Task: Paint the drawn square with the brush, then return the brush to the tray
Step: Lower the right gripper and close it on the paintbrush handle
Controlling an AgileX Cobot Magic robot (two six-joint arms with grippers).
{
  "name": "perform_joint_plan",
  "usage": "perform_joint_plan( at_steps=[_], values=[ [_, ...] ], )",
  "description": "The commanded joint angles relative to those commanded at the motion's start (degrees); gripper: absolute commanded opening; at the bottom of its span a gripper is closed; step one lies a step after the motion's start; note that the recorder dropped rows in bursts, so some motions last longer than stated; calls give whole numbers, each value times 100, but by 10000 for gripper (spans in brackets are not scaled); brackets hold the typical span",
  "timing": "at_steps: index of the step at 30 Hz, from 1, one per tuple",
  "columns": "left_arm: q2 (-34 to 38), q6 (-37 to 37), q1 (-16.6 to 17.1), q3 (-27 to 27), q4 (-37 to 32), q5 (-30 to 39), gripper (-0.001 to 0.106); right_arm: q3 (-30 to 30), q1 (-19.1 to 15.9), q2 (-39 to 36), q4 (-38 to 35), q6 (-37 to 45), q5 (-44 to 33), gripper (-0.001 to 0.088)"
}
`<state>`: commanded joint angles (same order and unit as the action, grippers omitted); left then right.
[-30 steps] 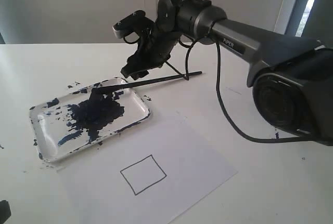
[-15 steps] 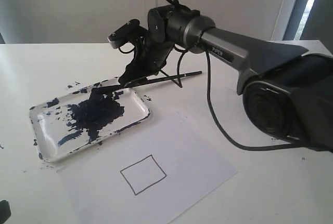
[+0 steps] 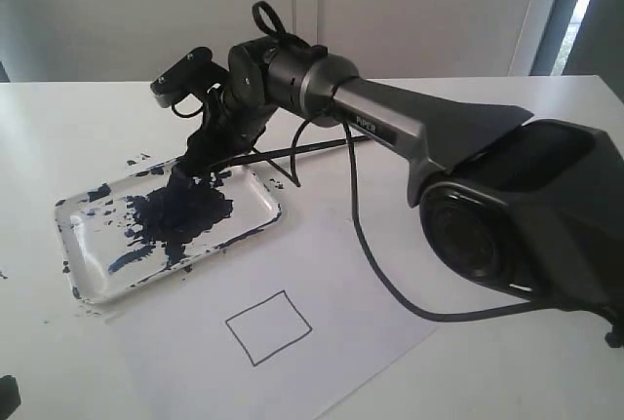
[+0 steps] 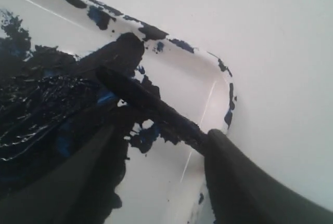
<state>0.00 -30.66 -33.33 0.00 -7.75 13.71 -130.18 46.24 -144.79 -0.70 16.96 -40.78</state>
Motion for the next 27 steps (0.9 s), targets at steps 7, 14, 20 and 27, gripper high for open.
perform_joint_plan(
  at_steps=[7, 14, 20, 27],
  values=[
    [0, 0, 0, 0, 0, 0, 749, 0, 21, -41, 592, -362, -36, 486],
    [0, 0, 0, 0, 0, 0, 749, 0, 35, -75, 1071, -458, -118, 486],
    [0, 0, 0, 0, 0, 0, 749, 0, 62, -190, 1618, -1114, -78, 486],
    [0, 0, 0, 0, 0, 0, 749, 0, 62, -275, 1583, -1259, 151, 486]
  ],
)
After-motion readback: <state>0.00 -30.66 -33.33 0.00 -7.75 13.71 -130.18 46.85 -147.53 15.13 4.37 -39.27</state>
